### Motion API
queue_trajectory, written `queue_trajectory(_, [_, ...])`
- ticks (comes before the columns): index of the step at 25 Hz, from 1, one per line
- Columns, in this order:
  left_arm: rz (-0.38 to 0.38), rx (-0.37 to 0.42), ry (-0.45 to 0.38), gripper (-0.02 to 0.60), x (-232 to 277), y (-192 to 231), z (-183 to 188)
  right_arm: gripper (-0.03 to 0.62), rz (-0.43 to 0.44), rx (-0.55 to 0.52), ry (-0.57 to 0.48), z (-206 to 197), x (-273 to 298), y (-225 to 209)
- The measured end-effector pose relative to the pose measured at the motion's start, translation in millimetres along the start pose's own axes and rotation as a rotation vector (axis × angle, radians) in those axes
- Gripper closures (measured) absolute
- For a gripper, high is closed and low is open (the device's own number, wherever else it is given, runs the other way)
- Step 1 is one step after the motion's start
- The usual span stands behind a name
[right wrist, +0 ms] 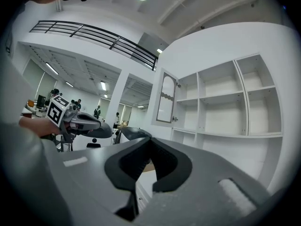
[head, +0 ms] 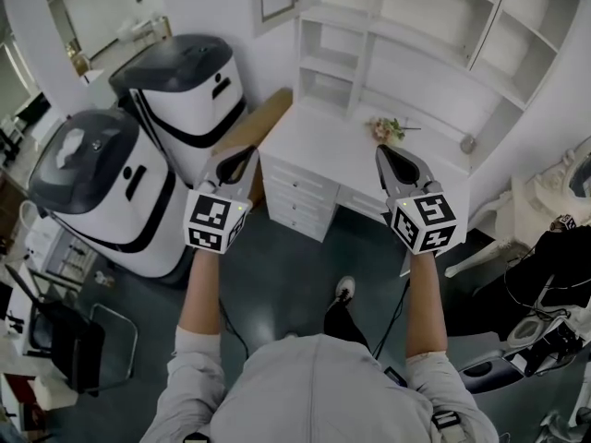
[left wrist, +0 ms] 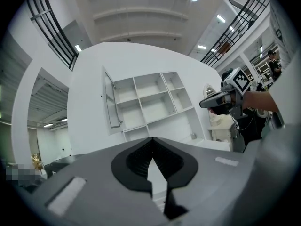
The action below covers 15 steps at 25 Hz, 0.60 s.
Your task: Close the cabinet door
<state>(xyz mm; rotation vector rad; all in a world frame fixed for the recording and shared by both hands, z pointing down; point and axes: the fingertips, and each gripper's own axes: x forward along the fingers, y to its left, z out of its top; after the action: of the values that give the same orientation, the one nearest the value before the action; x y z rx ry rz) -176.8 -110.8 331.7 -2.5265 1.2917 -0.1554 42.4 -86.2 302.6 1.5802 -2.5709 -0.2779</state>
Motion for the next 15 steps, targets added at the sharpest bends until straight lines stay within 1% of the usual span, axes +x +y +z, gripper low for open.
queue_trajectory(7, [0.018,0.007,0.003,0.565,50,16,-4,0.592,0.021,0.024,-0.04,-1,37,-38])
queue_trajectory(11, [0.035,0.016,0.007,0.565,90,26,-4,0.592,0.03,0.031,-0.071,1,63,-74])
queue_trajectory(15, [0.054,0.014,0.014,0.563,139,35,0,0.592,0.058,0.027,-0.064,-2,96,-117])
